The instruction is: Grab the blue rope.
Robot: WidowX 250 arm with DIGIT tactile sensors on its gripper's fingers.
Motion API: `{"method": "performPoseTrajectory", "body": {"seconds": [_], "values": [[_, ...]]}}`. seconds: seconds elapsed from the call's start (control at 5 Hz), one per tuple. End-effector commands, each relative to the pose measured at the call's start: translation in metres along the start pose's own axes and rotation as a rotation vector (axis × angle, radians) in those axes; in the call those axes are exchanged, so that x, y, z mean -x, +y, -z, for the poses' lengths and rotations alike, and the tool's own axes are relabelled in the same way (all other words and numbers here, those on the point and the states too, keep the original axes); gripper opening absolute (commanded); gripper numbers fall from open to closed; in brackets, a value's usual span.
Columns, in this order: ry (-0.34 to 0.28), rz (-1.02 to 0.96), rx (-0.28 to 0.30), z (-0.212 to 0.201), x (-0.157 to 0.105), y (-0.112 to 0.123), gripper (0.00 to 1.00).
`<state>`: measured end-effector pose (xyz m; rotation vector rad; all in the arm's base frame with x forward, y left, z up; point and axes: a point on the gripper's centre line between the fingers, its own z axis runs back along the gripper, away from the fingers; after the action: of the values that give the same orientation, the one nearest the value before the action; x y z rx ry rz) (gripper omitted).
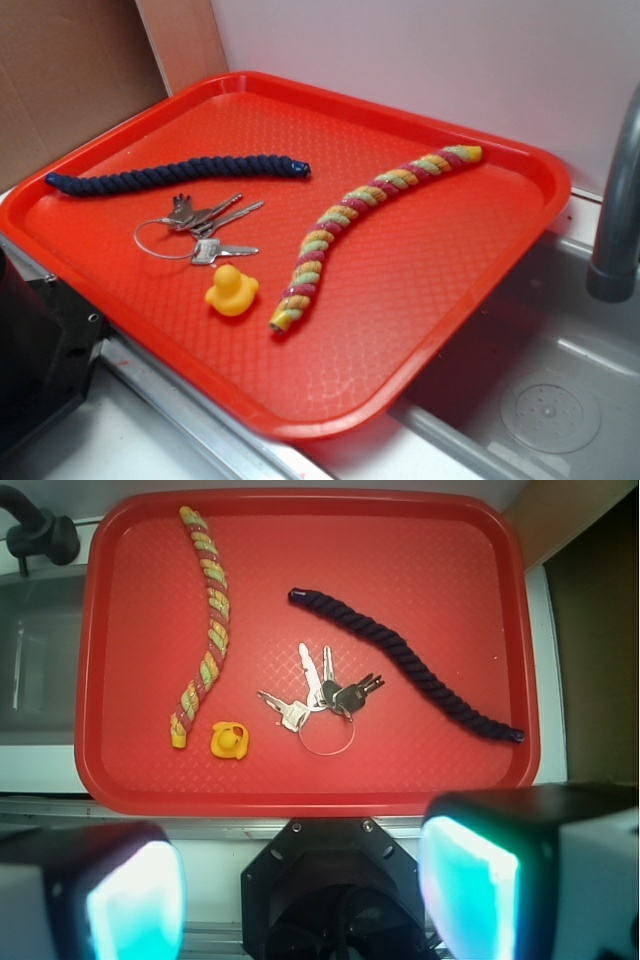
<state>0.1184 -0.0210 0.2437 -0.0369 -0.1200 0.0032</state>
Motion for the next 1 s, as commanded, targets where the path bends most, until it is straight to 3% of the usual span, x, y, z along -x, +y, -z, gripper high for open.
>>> {"method": "performPoseTrajectory", "body": {"seconds": [0.0,0.6,0.8], "values": [[0.0,0.0,0.0,0.0,0.0,0.0,1.0],[-0.051,0.154,0.002,0.042,-0.008,0.066,1.0],[-0.08,0.301,-0.04,0.074,-0.025,0.087,1.0]]}}
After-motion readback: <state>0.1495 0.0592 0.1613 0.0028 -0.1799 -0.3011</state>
